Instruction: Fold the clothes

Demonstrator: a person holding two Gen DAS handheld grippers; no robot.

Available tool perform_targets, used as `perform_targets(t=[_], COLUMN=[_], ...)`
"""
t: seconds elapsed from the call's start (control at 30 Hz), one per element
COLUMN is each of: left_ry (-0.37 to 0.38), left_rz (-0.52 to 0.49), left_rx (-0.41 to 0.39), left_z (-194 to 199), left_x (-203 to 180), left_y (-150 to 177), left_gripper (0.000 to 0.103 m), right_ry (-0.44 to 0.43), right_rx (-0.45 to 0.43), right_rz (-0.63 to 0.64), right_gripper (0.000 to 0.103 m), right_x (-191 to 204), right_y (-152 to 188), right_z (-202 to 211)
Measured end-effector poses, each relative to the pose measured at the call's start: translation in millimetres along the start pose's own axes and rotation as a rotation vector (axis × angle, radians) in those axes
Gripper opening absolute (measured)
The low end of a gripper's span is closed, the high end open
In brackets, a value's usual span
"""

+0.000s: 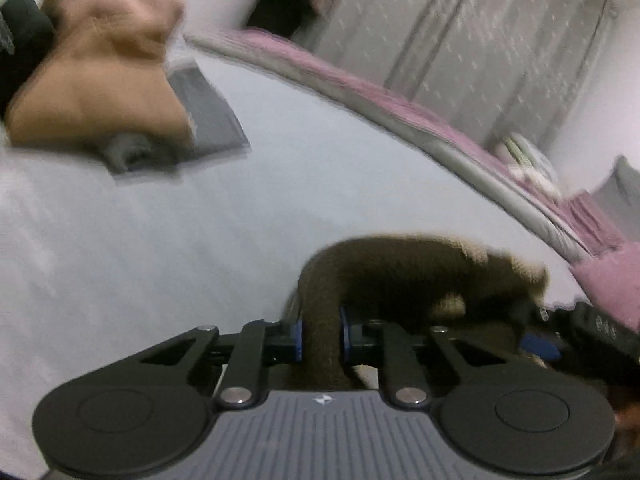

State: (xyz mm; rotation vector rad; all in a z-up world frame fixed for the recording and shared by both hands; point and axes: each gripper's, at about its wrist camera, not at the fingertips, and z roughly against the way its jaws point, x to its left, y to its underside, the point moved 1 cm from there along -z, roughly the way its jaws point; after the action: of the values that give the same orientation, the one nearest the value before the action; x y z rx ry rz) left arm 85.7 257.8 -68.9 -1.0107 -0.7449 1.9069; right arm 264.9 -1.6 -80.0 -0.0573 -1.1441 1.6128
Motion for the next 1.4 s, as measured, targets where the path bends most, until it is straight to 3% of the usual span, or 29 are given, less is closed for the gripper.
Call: perform_targets(t=[0.17,0.27,0.47,0.7,0.87,1.03,1.2,1.4], left_ry=[-0.08,-0.09,-0.2,-0.279,-0.326,-0.224,-0.066,0.061], left_rz=[-0.047,-0.047,-0.001,0.049,0.029,0.016,-0.092,-0.176], left_rx=[-0.144,-0.138,-0.045,-0.017,-0.091,-0.089,-0.018,0.063], left_z=[23,26,25,21,38,48,32,12], left_x=[1,3,18,39,40,29,-8,-41], left_y=[-22,-31,-35,-29,-36,-38,-19,6], left_gripper=[0.015,0.015,0.016,0.033,0.047,0.048,0.048,0.048], right_ry=[0.011,0.013,-0.03,-0.037,-0.046,-0.054,-0.052,-0.057], right_rx=[-0.016,-0.02,-0.03,-0.014,-0.02,-0.021,-0.02,-0.02], right_rz=[0.003,0.003,0.048,0.077,0.082,0.093,0.095,0.095], right_gripper=[0.103,0.102,0.1,0.099,0.099,0.096,0.095,0.094], right_x=[2,4,19,27,29,31,31,32], right_y=[-1,-1,0,2,2,3,3,2], right_z=[1,0,3,-1,2,4,5,5])
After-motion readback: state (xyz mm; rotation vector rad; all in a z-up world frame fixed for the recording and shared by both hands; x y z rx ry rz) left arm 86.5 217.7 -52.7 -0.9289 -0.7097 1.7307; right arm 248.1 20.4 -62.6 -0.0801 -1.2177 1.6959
